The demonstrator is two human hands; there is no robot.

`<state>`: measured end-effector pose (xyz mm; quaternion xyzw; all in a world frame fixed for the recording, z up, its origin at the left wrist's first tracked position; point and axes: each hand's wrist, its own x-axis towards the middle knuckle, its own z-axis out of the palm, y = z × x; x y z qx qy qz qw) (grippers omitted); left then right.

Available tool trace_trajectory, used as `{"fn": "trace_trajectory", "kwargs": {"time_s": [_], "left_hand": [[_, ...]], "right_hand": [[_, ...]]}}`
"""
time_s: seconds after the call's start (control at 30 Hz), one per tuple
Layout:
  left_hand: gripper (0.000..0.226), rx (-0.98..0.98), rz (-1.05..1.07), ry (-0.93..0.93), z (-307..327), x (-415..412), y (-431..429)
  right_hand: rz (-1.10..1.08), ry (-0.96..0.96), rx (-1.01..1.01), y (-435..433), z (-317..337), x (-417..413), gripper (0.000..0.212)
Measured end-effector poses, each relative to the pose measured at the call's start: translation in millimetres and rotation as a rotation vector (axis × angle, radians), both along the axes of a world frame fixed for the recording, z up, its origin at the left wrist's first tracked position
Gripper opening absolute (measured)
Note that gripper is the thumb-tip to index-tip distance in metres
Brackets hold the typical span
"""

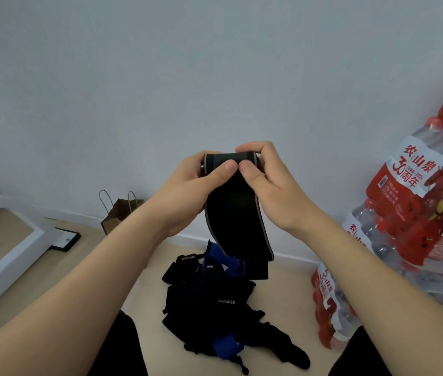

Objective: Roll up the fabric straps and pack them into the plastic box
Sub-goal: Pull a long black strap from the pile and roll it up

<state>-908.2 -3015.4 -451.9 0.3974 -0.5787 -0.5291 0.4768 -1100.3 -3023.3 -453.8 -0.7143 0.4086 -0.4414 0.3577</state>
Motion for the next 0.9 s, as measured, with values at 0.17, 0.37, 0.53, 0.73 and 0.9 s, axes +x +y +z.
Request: {"fn": "trace_trajectory", "kwargs": {"time_s": [0.17, 0.37, 0.53, 0.73, 0.9], "left_hand": [[0.033, -0.035, -0.014, -0.041, -10.7, 5.1, 3.1], [0.047, 0.040, 0.013, 0.107, -11.7, 4.5, 2.0], [0.039, -0.047, 0.023, -0.012, -14.2, 11.0, 4.2], [0.035, -0.012, 0.103, -0.022, -18.3, -7.5, -3.1], [0.042, 0.001, 0.025, -0.061, -18.4, -11.9, -12.7]], "right_hand": [[-0.115, -0.037, 0.113, -2.1, -11.2, 14.4, 0.052], [-0.018, -0.293, 0.303, 2.4, -22.8, 35.0, 0.041], [0.124, -0.570, 0.503, 6.2, -24.3, 41.4, 0.050], [-0.027, -0.021, 0.058, -4.4, -26.5, 16.2, 0.037], [0.005, -0.032, -0.091, -14.4, -25.9, 1.7, 0.022]]}}
